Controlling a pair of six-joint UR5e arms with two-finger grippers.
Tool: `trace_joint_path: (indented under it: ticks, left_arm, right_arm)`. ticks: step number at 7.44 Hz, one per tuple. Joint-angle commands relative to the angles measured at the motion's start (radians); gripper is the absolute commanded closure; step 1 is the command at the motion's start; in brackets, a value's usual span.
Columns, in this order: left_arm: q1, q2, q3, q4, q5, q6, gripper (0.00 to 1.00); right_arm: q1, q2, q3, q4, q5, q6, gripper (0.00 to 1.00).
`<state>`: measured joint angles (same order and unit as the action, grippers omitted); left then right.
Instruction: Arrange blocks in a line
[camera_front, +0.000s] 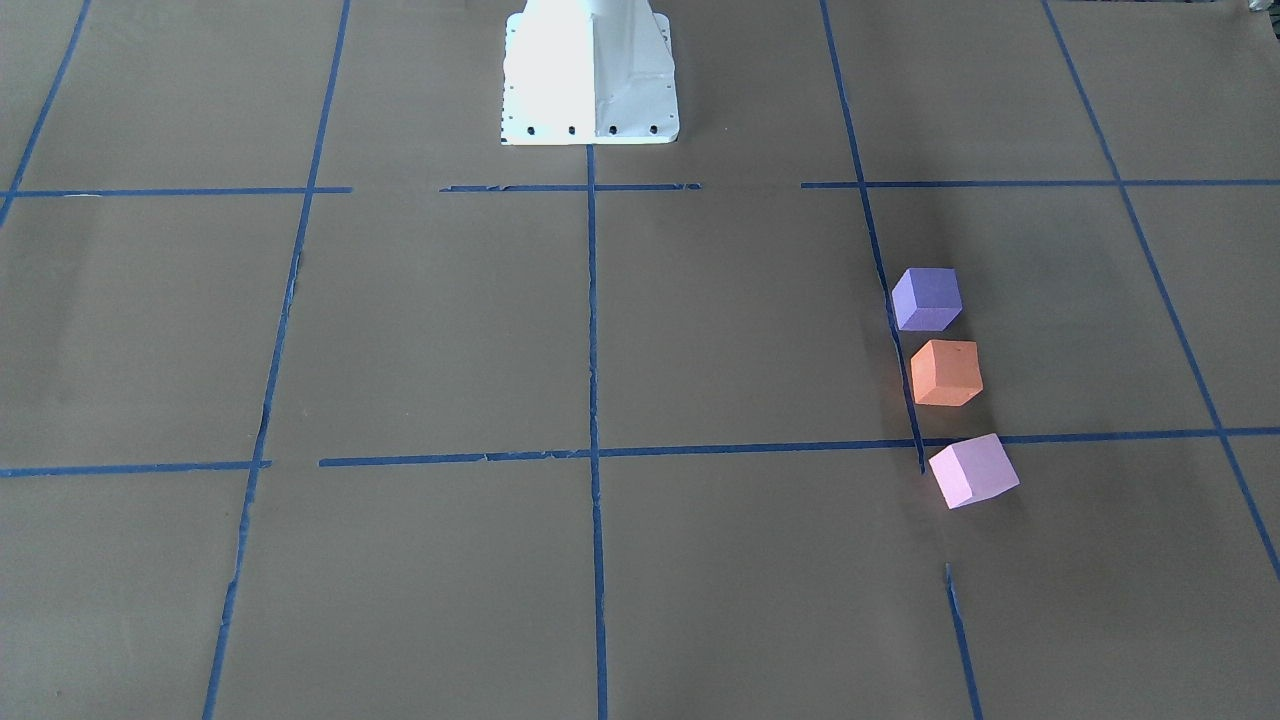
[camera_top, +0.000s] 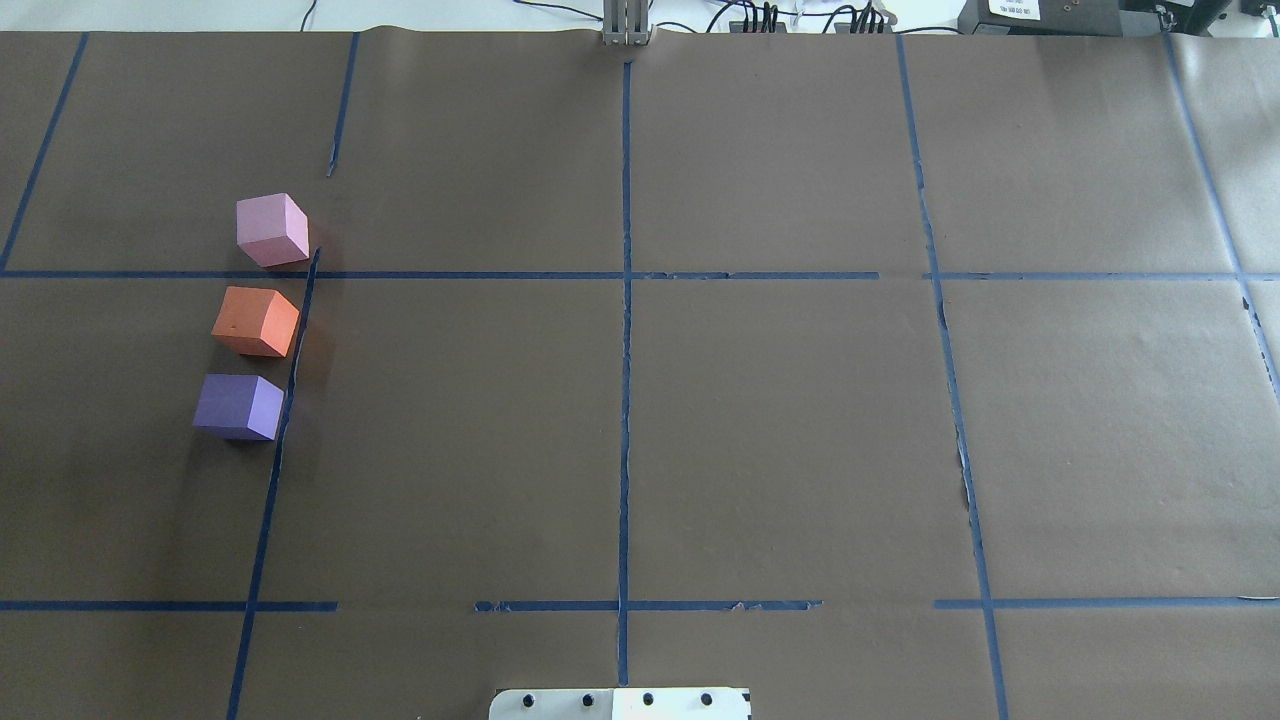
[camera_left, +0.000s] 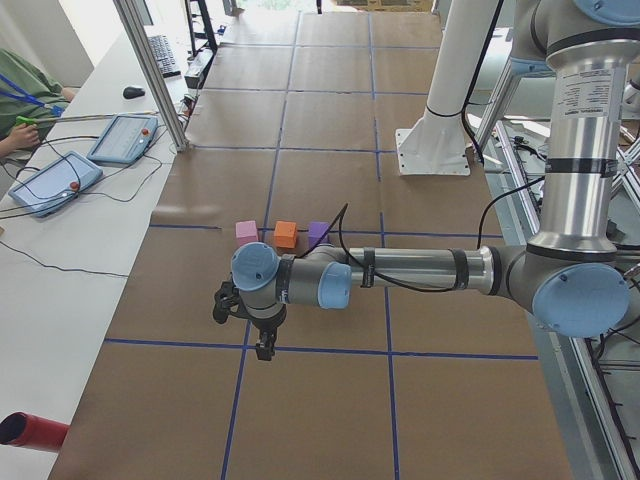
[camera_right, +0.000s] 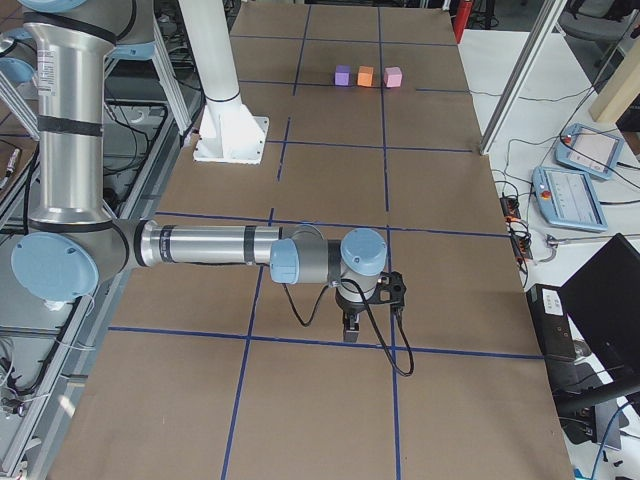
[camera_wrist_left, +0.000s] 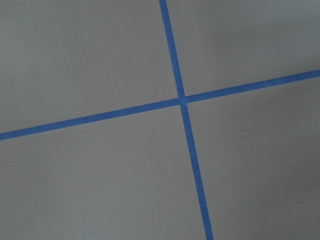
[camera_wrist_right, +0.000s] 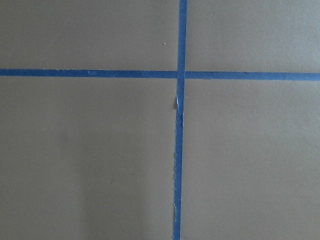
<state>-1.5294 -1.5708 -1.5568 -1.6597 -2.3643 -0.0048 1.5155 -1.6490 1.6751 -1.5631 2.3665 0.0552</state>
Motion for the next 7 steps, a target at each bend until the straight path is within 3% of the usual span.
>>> trace_joint_path:
  ticks: [1,7]
  left_arm:
    - [0.002,-0.002,-0.002,-0.006,0.0,-0.024,0.0]
    - [0.002,-0.005,-0.002,-0.008,0.053,-0.023,0.0]
  right_arm:
    - [0.0,0.0,0.0,0.0,0.0,0.0,0.0]
    - [-0.001,0.0,0.0,0.0,0.0,0.0,0.0]
